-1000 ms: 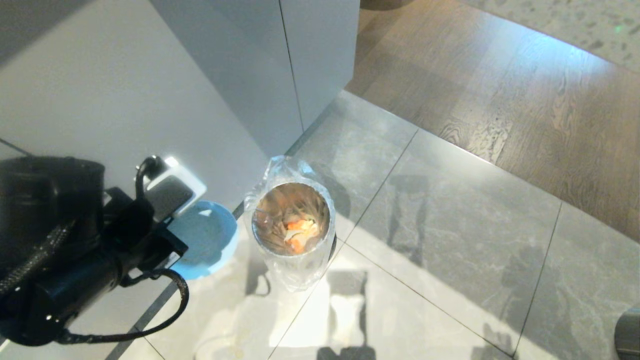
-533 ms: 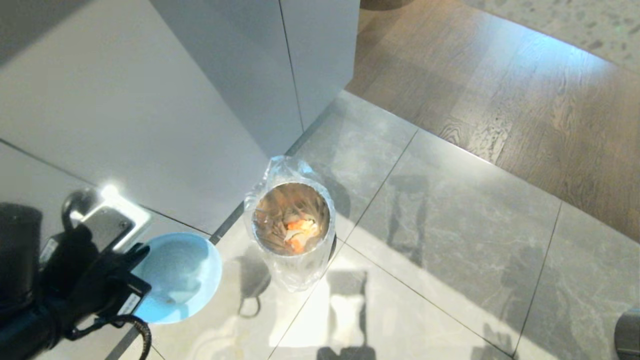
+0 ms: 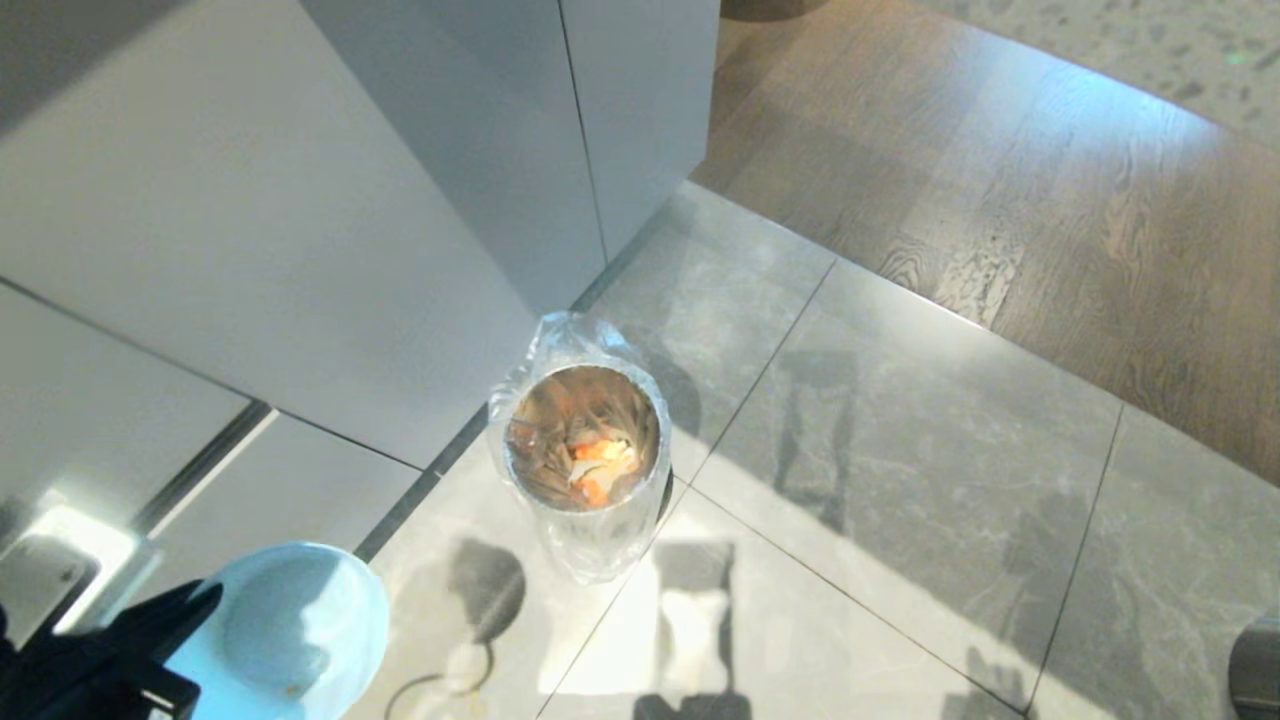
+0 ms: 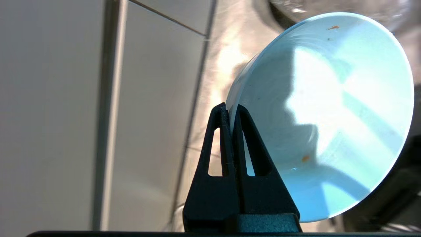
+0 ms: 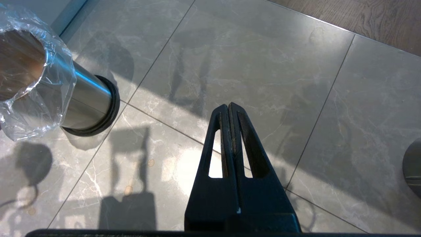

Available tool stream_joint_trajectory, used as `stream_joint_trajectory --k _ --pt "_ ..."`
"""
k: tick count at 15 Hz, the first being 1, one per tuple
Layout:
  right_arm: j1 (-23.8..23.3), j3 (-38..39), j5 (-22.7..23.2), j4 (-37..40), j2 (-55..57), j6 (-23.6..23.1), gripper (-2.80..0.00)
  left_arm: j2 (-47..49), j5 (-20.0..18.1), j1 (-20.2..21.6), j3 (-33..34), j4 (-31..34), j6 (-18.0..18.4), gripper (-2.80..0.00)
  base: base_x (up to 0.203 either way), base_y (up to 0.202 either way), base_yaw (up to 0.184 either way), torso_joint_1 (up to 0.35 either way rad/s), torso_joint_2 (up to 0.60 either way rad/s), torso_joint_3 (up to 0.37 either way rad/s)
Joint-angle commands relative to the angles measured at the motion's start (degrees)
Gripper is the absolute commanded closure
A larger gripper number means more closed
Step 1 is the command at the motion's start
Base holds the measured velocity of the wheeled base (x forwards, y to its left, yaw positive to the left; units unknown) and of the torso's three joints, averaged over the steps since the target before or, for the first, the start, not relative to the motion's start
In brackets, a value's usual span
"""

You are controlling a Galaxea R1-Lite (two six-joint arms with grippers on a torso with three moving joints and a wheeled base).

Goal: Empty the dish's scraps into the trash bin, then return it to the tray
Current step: Put the bowl back to the table

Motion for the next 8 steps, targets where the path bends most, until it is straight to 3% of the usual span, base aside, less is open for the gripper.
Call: stream_joint_trajectory --k 1,2,5,8 --pt "0.0 0.0 0.0 -0.1 0.0 0.0 0.00 -5.5 -5.0 2.2 3.0 -0.2 -2.2 0.00 0.000 0.000 0.000 0.000 0.00 0.000" --pt "0.0 0.0 0.0 -0.1 0.0 0.0 0.00 -6.8 -6.8 2.7 4.2 -0.2 -4.5 0.00 0.000 0.000 0.000 0.000 0.00 0.000" --pt "0.0 0.0 0.0 0.0 0.0 0.0 0.00 -11.1 -7.6 3.0 7.7 -0.3 -10.2 0.00 0.000 0.000 0.000 0.000 0.00 0.000" --pt "0.0 0.0 0.0 0.0 0.0 0.0 0.00 -16.7 -7.5 7.5 13.1 -0.3 -12.2 0.00 0.000 0.000 0.000 0.000 0.00 0.000"
